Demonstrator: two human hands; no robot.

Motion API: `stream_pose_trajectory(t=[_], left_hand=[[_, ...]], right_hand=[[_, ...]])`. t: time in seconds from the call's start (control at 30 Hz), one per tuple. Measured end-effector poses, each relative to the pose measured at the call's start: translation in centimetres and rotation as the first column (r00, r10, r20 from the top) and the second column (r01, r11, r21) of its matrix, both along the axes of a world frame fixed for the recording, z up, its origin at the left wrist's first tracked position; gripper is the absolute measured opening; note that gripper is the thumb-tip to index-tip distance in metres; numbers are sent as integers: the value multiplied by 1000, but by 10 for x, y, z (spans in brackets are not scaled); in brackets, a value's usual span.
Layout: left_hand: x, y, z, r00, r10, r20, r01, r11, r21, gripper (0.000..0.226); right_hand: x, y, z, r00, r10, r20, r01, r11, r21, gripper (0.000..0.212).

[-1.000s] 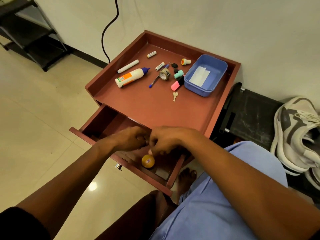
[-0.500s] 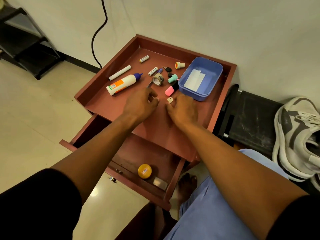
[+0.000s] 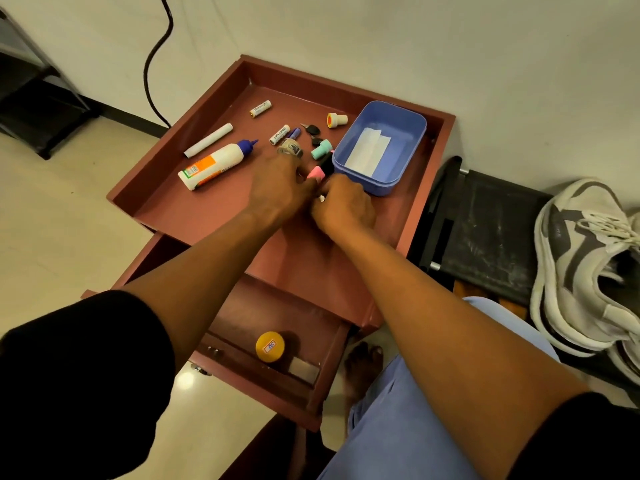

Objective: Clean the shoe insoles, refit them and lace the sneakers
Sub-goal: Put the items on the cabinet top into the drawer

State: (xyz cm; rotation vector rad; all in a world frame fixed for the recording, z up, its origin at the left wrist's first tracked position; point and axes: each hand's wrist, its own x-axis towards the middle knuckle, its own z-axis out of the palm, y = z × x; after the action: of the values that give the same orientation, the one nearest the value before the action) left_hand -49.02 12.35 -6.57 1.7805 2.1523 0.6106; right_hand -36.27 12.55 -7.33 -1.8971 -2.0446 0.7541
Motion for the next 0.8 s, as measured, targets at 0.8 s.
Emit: stream_pose_trajectory(t=[0.8], left_hand=[[-86, -171, 55, 979, 36, 199, 0, 985, -175, 7]], right_hand=[[25, -58, 51, 946, 272, -179, -325, 788, -523, 16]])
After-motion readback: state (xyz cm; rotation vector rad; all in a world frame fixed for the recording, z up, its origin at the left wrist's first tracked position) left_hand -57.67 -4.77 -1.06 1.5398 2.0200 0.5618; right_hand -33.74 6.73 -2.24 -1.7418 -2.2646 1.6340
